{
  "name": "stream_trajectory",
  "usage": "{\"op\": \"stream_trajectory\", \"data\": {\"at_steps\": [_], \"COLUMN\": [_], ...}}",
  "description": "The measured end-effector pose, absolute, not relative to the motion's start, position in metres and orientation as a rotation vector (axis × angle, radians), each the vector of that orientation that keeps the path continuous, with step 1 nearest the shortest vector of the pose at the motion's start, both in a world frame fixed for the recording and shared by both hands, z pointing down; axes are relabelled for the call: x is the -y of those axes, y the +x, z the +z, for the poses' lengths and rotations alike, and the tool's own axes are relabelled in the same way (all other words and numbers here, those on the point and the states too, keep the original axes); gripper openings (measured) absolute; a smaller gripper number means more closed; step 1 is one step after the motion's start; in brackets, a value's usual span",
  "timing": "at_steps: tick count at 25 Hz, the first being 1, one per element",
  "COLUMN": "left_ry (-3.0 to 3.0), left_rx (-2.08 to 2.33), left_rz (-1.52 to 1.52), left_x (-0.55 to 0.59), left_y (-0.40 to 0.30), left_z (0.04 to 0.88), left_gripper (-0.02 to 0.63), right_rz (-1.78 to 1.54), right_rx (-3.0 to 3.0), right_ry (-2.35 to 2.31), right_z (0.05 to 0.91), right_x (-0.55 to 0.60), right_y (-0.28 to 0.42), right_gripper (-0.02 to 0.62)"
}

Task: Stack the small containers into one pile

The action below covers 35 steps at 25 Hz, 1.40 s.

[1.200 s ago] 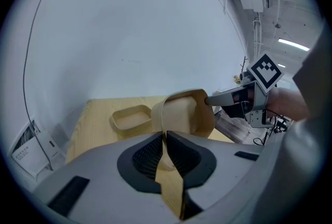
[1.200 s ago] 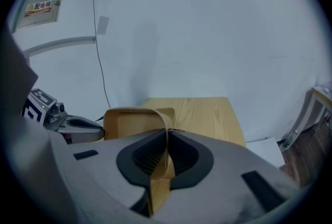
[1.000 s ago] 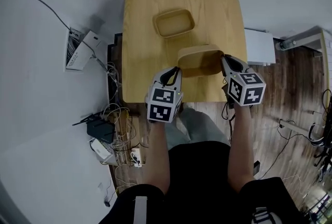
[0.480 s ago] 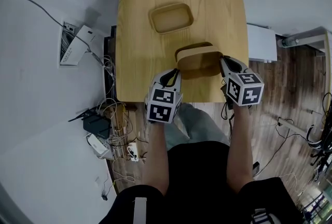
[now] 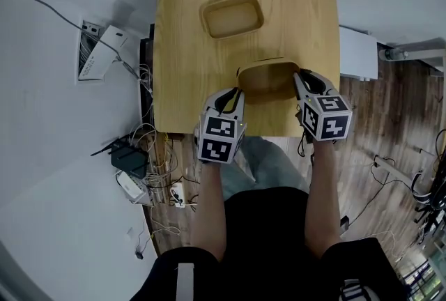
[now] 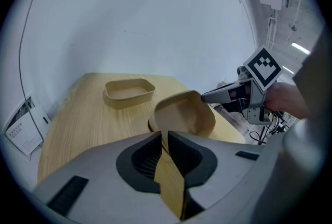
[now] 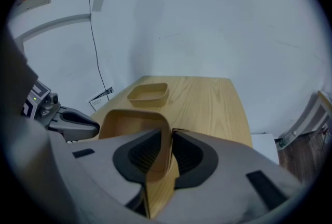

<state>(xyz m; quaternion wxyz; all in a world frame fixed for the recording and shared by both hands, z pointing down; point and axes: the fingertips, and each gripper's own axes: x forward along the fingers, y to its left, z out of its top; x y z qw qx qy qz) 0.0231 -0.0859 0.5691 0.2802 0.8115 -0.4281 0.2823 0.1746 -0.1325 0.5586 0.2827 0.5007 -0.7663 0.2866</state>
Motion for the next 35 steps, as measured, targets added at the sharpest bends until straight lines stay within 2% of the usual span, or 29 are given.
{"op": "stream_trajectory", "data": {"at_steps": [7, 9, 11, 13, 27, 29, 31, 33, 35], "left_ry": [2.193, 2.209, 2.239, 2.265, 2.159, 2.144, 2.129, 2.102, 2.053], "left_rx": [1.238, 1.274, 1.308, 1.320, 1.301, 1.314, 1.321, 1.300, 1.252], "left_rz": [0.727, 0.695, 0.645, 0.608, 0.742, 0.731, 0.713, 0.671, 0.594], "left_x": [0.101, 0.107, 0.114, 0.121, 0.122, 0.122, 0.122, 0.121, 0.119], "left_y": [0.014, 0.013, 0.014, 0.019, 0.011, 0.007, 0.004, 0.005, 0.009], "left_z": [0.561, 0.555, 0.546, 0.539, 0.584, 0.585, 0.585, 0.586, 0.588], "left_gripper": [0.043, 0.039, 0.000, 0.000, 0.001, 0.000, 0.002, 0.044, 0.053], "right_rz": [0.651, 0.599, 0.562, 0.560, 0.640, 0.634, 0.641, 0.670, 0.708], "right_rx": [2.111, 2.130, 2.141, 2.145, 2.087, 2.088, 2.079, 2.062, 2.051], "right_ry": [1.382, 1.401, 1.413, 1.403, 1.308, 1.320, 1.329, 1.329, 1.320], "right_z": [0.544, 0.537, 0.532, 0.533, 0.579, 0.579, 0.580, 0.583, 0.588], "right_x": [0.148, 0.153, 0.157, 0.160, 0.162, 0.162, 0.161, 0.158, 0.153], "right_y": [0.169, 0.167, 0.166, 0.164, 0.153, 0.155, 0.159, 0.165, 0.169], "right_gripper": [0.071, 0.049, 0.023, 0.019, 0.009, 0.011, 0.055, 0.074, 0.074]}}
